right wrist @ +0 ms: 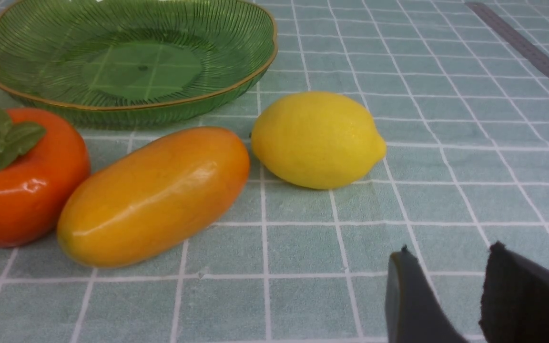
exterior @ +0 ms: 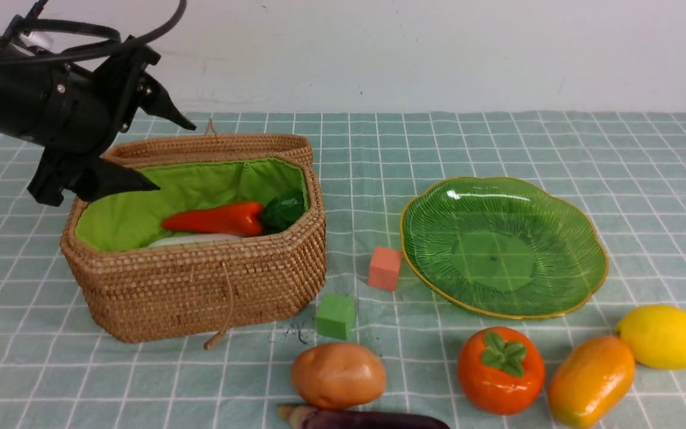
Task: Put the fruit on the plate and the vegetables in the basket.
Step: Use the right arm to grab a mango and put it into the right plate
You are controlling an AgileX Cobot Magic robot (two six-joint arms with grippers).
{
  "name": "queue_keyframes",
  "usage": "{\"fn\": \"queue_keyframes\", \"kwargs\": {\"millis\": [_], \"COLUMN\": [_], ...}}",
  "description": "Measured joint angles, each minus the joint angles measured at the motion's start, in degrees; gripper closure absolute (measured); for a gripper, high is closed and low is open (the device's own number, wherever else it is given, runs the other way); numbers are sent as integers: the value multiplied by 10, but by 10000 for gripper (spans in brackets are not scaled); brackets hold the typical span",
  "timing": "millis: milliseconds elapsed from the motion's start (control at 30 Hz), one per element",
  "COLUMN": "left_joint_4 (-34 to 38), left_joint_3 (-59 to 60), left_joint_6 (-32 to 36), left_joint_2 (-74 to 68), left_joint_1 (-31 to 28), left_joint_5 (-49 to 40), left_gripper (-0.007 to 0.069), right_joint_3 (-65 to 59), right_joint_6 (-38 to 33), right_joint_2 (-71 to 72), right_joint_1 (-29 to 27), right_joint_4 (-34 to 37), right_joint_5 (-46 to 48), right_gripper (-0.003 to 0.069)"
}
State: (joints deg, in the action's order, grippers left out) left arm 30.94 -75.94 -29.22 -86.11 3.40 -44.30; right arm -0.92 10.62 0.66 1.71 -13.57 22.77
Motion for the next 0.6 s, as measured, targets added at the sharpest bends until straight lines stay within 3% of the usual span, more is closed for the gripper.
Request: {"fn": "queue_keyframes", "kwargs": {"millis": [67, 167, 200, 233, 300, 333, 467, 600], "left_joint_4": [23, 34, 34, 34, 23, 21, -57, -122], "left_joint_3": [0, 0, 0, 0, 0, 0, 16, 109], "left_joint_6": [96, 182, 230, 236, 253, 253, 273, 321], "left_joint_2": [33, 66, 101, 104, 159, 159, 282, 412], "left_joint_1": [-1, -1, -1, -1, -1, -1, -1, -1], "left_joint_5": [-68, -148, -202, -206, -239, -239, -249, -194], "left_gripper": [153, 235, 323, 332, 442, 452, 627, 638], "right_joint_3": [0, 0, 0, 0, 0, 0, 0, 0], "right_joint_6": [0, 0, 0, 0, 0, 0, 0, 0], "right_joint_2": [0, 0, 0, 0, 0, 0, 0, 0], "right_joint_1": [0, 0, 0, 0, 0, 0, 0, 0], "right_joint_4": [0, 0, 0, 0, 0, 0, 0, 0], "right_joint_5": [0, 0, 0, 0, 0, 0, 0, 0], "right_gripper": [417, 417, 417, 417, 417, 417, 417, 417]}}
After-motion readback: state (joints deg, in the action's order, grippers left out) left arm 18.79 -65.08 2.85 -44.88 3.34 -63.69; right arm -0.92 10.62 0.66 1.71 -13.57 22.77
